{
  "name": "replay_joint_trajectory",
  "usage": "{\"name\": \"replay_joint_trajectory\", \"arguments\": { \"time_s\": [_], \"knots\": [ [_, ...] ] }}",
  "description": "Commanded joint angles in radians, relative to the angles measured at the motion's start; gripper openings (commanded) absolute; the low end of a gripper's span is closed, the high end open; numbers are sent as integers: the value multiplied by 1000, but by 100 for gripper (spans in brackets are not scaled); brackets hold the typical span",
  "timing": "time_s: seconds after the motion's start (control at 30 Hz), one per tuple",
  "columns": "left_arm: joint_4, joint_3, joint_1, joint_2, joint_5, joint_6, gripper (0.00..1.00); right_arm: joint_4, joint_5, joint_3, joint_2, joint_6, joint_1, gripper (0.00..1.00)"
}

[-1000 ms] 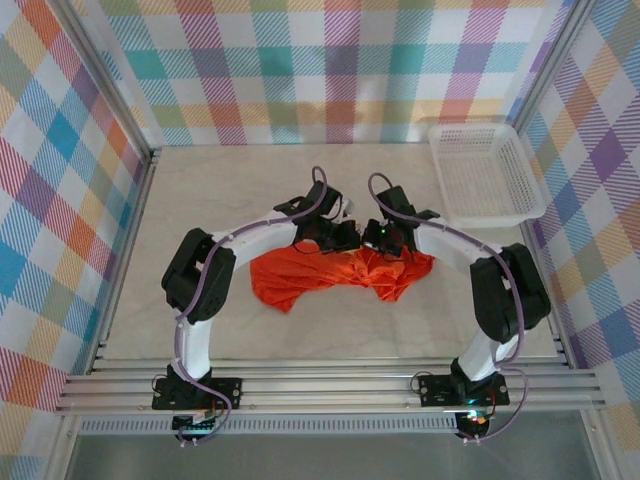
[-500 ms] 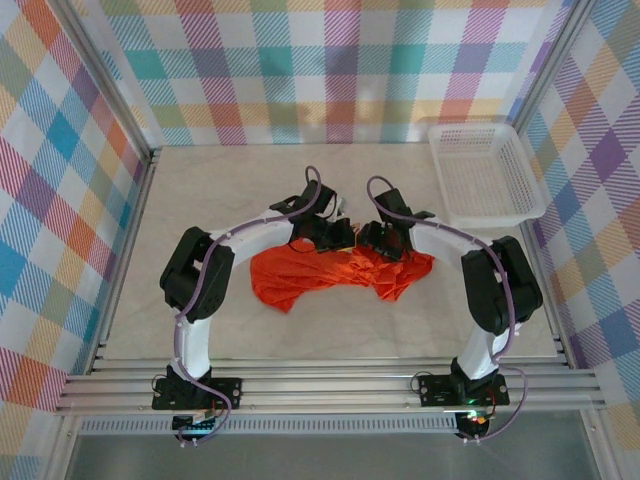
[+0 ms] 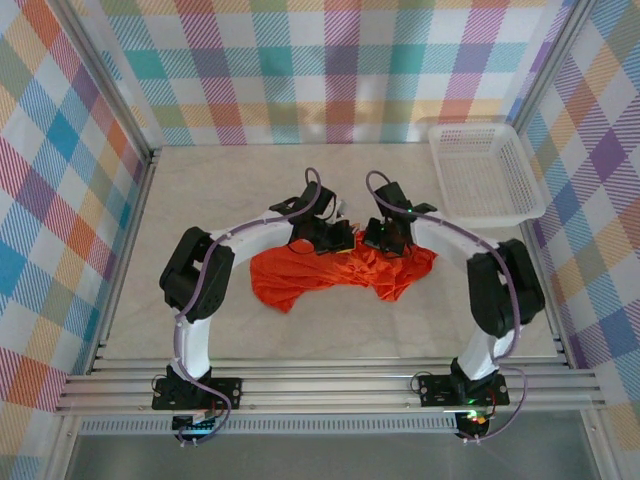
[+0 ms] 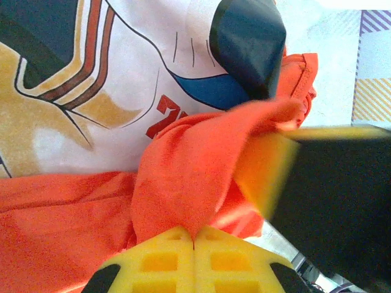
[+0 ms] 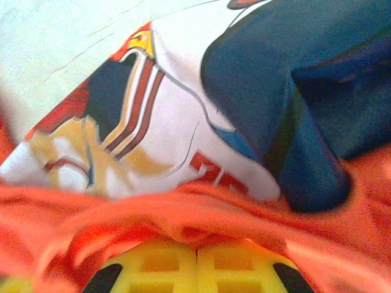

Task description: Fold the inside-out t-shirt

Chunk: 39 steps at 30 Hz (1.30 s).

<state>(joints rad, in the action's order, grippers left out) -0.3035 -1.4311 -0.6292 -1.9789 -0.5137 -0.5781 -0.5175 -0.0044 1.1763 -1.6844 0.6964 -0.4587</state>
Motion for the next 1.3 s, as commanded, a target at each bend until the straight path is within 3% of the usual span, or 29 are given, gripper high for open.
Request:
{"name": "replay_joint_trajectory", "arguments": {
  "time_s": [0.0,0.3,0.4,0.43,0.5,0.6,0.7,0.83,1.03,1.13,1.27],
  "knots": [
    [-6,1,29,25,6,27,0,-167,-32,53,164,-100,-3,0],
    [-8,-48,34,-20,-6,12,0,-264,-90,94,397,-135,21,0],
    [-39,-49,38,10,11,28,0,-260,-45,76,429,-139,43,0],
    [-60,-47,41,27,30,35,8,-260,-26,68,436,-139,54,0],
    [-156,-38,61,86,115,51,49,-260,22,44,446,-150,82,0],
    [-311,23,107,217,298,74,63,-262,75,14,454,-172,133,0],
    [-432,128,144,342,464,97,63,-243,51,-14,456,-180,181,0],
    [-505,276,167,422,526,95,55,-217,30,-35,442,-186,203,0],
    [-462,450,205,483,541,49,42,-196,-18,-47,407,-180,207,0],
    [-402,510,238,507,514,36,42,-197,-22,-49,410,-187,208,0],
    [-300,572,284,498,448,27,51,-203,-22,-44,414,-194,209,0]
  ]
}}
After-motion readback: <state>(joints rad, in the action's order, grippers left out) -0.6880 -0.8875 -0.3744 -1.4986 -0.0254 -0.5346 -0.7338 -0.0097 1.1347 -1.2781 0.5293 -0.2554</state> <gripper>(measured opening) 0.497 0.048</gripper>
